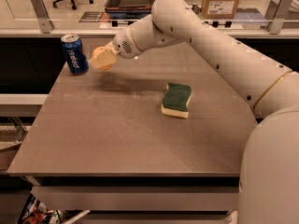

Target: Move orange near pepsi can

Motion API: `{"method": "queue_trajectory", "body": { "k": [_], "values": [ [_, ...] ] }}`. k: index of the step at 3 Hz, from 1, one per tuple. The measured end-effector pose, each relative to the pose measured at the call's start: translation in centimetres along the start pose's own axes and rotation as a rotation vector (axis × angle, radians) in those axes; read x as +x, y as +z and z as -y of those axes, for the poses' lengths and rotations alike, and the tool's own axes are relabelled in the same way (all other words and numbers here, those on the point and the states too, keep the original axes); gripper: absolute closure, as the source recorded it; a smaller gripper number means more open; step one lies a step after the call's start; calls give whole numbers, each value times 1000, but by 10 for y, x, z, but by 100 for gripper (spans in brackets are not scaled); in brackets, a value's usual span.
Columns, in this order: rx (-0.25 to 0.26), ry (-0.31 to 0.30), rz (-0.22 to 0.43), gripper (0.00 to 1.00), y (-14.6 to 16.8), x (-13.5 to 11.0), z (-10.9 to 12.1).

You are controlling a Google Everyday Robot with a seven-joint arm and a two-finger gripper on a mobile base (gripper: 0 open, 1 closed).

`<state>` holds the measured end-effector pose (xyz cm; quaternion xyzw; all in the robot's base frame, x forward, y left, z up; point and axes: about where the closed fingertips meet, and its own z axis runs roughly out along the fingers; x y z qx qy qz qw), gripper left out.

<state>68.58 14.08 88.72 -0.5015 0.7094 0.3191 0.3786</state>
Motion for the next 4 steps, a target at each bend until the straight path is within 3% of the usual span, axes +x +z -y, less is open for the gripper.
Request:
{"method": "queue_trajectory", "body": {
  "k": [2,4],
  "values": [
    [-52,-54,-93,100,32,4,1],
    [-129,-18,-131,100,47,13,9]
  ]
}}
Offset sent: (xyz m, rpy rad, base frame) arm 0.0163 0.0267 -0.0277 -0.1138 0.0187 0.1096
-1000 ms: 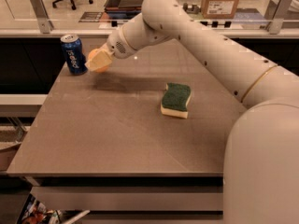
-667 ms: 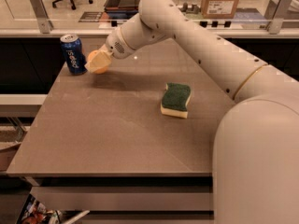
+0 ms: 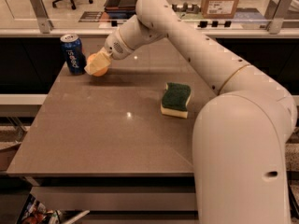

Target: Move orange near pepsi can

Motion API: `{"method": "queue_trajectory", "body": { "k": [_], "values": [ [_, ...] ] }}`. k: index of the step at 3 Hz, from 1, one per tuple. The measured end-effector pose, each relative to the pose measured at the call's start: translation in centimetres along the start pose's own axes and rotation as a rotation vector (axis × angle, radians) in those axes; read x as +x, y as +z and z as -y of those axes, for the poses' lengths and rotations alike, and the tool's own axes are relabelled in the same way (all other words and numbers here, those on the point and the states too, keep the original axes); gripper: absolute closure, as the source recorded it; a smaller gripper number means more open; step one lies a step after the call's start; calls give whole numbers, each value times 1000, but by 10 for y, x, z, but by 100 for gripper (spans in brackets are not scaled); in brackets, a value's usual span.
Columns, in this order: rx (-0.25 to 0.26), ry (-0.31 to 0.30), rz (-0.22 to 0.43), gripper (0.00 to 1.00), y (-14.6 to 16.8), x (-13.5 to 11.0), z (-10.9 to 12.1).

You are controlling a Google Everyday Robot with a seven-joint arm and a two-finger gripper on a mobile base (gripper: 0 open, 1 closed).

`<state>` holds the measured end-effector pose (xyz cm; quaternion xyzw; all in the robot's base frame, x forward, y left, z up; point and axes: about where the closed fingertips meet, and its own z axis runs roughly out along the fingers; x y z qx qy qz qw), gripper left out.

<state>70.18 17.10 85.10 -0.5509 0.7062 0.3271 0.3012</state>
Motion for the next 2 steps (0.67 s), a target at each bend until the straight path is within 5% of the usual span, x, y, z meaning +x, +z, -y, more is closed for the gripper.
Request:
{"method": "queue_trajectory", "body": {
  "k": [1,2],
  "values": [
    [-14,8,-16,100,4,2,3],
    [-18,8,-17,82,7,3,2]
  ]
}}
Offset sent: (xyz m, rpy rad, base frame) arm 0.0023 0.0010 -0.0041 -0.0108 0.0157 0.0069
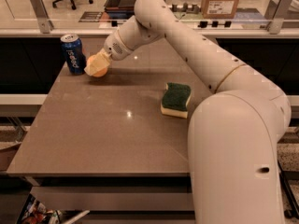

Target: Move orange near pepsi can

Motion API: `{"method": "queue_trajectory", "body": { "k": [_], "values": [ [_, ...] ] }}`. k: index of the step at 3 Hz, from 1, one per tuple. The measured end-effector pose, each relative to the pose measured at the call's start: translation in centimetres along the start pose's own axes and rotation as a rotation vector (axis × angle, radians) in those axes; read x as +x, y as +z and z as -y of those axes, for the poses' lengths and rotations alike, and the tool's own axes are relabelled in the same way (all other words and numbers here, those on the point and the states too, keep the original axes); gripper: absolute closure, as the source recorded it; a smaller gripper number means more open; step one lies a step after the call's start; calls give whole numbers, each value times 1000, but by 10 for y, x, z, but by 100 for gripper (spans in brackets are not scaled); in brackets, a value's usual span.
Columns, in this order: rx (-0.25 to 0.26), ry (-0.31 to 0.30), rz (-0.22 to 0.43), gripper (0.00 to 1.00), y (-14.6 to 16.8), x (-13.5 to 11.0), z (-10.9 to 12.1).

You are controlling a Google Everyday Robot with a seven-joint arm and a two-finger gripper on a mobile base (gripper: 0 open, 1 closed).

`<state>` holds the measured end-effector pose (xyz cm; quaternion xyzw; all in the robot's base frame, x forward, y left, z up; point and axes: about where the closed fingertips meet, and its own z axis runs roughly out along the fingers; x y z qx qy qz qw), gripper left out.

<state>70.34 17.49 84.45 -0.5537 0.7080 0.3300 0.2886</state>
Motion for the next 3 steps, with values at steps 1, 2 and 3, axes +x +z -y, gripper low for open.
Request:
{"method": "queue_trajectory", "body": {
  "k": [1,2,3],
  "values": [
    [-5,0,-2,58,3,0,-1],
    [-10,0,-4,35,7,1,-2],
    [-16,0,-6,12,10,1,-3]
  ]
}}
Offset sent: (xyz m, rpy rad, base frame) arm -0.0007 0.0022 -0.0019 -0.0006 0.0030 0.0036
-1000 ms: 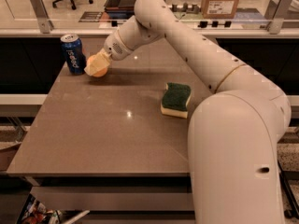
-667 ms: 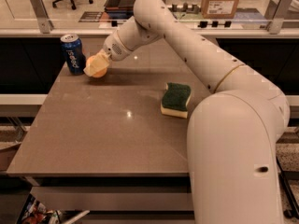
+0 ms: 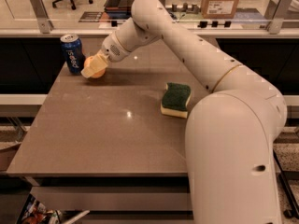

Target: Move orange near pepsi can

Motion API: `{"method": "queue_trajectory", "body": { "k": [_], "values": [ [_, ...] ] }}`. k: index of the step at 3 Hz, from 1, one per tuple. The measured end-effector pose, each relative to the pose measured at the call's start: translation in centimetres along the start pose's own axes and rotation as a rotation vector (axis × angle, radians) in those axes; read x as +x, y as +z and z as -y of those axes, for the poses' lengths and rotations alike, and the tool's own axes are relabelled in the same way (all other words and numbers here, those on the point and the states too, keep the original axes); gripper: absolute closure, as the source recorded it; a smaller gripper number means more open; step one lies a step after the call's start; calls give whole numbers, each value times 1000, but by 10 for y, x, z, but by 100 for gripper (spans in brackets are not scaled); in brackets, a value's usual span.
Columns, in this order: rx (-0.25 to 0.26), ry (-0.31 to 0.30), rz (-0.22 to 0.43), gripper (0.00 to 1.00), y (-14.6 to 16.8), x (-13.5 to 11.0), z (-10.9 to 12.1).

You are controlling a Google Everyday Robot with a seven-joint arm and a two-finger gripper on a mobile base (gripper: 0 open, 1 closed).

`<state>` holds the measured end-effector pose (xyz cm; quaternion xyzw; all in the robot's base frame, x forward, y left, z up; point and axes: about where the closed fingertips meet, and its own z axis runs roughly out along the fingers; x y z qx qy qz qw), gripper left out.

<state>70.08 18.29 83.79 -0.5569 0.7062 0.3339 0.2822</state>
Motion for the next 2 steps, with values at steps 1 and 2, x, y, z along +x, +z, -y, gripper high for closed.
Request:
{"method": "queue_trajectory", "body": {
  "k": [1,2],
  "values": [
    [-5,0,-2,0,4,0,-1],
    [-6,0,-2,0,4,0,-1]
  ]
}}
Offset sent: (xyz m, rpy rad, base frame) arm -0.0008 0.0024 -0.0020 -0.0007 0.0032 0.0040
